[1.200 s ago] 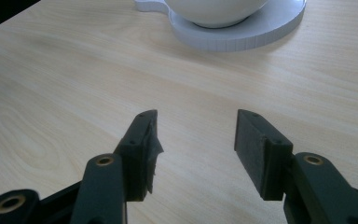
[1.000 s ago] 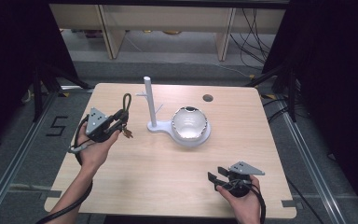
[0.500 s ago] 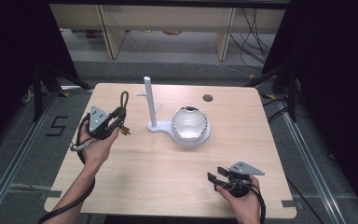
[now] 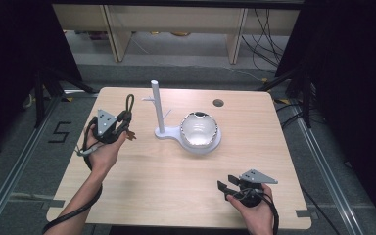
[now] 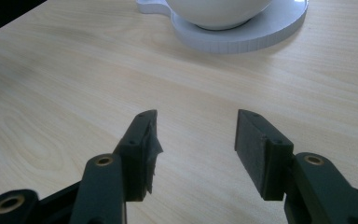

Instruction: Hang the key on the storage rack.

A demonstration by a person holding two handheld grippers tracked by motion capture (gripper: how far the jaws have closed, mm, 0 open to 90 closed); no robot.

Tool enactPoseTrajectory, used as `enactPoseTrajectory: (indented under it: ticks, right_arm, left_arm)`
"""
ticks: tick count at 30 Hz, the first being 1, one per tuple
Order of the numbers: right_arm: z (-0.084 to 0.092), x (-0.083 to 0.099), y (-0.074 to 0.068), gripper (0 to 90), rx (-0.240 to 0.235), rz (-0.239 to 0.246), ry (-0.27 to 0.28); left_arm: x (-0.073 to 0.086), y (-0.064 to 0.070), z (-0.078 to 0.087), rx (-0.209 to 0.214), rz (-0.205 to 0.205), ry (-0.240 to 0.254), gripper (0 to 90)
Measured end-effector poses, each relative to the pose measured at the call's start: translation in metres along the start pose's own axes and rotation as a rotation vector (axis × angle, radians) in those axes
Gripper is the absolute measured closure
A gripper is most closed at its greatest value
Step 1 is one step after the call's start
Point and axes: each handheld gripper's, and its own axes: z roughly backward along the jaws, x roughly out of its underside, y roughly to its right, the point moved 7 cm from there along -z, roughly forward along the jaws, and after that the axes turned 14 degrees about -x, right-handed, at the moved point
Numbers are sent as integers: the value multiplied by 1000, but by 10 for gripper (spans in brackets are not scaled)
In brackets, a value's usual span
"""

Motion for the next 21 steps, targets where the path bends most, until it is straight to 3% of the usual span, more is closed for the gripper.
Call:
enactPoseTrajectory:
  ticks: [2,3,4,15,17,18,19,21]
  right_arm:
    - [0,0,0,497,-1,1,1]
    - [2,-1,4,497,12,46,-7]
    - [2,0,2,497,19,6,-16]
    - [0,0,0,496,-6,-6,-2]
    - [4,-1,5,496,26,50,-16]
    - [3,0,2,496,19,17,-15]
    - [3,-1,5,496,24,45,-15]
    - [3,-1,5,496,22,52,-11]
  left_arm:
    - [0,0,-1,-4,-4,0,763]
    - [0,0,-2,-7,-6,-2,764]
    - [0,-1,-3,-10,-7,-5,764]
    - [-1,7,-7,-14,-37,-4,763]
    - [-2,10,-8,-14,-45,-2,763]
    - [-2,11,-8,-13,-51,-1,763]
    - [-2,12,-8,-13,-60,-1,763]
    - [-2,15,-8,-10,-66,1,763]
